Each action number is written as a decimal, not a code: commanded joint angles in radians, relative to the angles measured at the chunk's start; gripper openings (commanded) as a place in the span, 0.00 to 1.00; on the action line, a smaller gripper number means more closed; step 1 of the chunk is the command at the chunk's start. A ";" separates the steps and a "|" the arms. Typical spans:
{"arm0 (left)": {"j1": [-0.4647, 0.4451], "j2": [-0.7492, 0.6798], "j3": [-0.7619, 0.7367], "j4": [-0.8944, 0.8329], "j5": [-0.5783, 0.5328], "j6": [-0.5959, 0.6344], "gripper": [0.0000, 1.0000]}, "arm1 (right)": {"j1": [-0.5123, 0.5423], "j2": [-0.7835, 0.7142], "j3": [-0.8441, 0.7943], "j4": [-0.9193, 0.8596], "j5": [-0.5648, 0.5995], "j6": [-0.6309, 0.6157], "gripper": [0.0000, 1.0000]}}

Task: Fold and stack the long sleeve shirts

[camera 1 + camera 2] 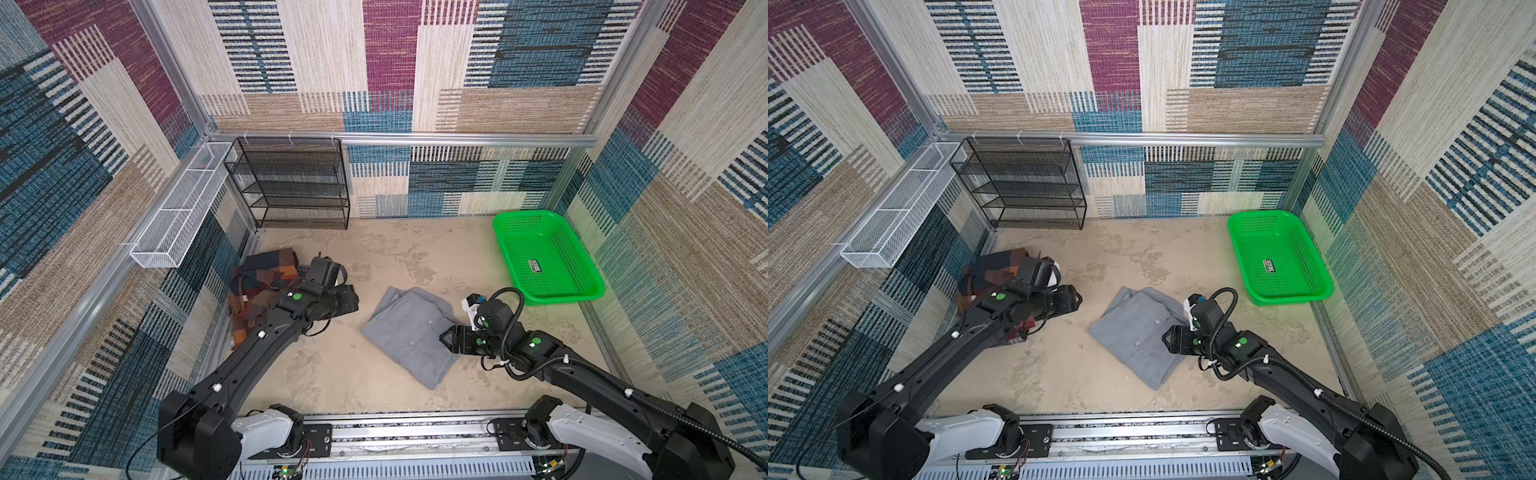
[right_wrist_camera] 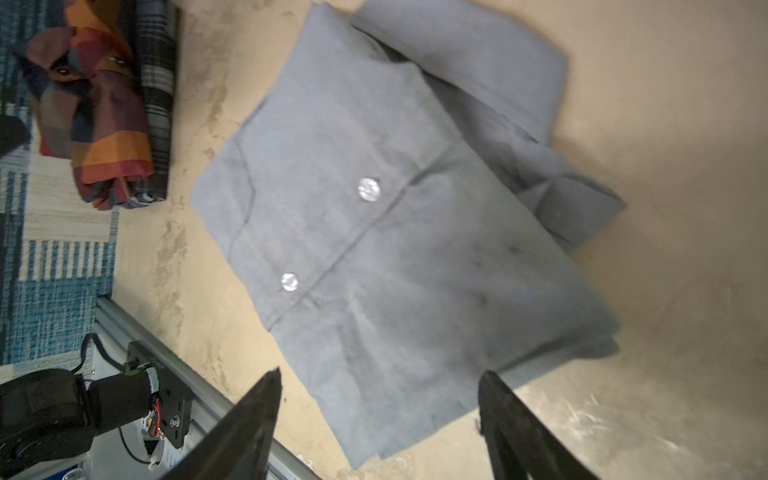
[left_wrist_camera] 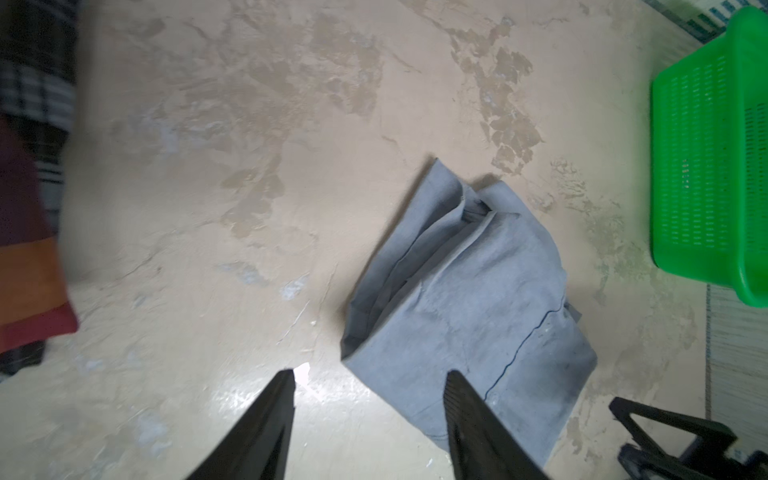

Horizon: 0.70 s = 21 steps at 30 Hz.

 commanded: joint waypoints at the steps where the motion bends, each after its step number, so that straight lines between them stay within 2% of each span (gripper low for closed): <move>1: -0.008 0.120 0.076 0.022 0.096 0.091 0.61 | -0.012 -0.044 -0.032 -0.015 -0.011 0.060 0.77; 4: -0.036 0.235 0.179 0.005 0.128 0.141 0.61 | -0.021 -0.078 -0.075 0.004 -0.019 0.069 0.78; 8: -0.067 0.408 0.331 -0.036 0.239 0.190 0.61 | -0.044 -0.089 -0.124 0.030 -0.048 0.072 0.78; 11: -0.080 0.520 0.432 -0.093 0.244 0.221 0.61 | -0.059 -0.100 -0.159 0.083 -0.068 0.072 0.77; 15: -0.081 0.605 0.491 -0.134 0.243 0.251 0.61 | -0.079 -0.054 -0.192 0.153 -0.124 0.062 0.76; 21: -0.081 0.687 0.511 -0.160 0.304 0.267 0.60 | -0.093 -0.045 -0.228 0.301 -0.190 0.045 0.76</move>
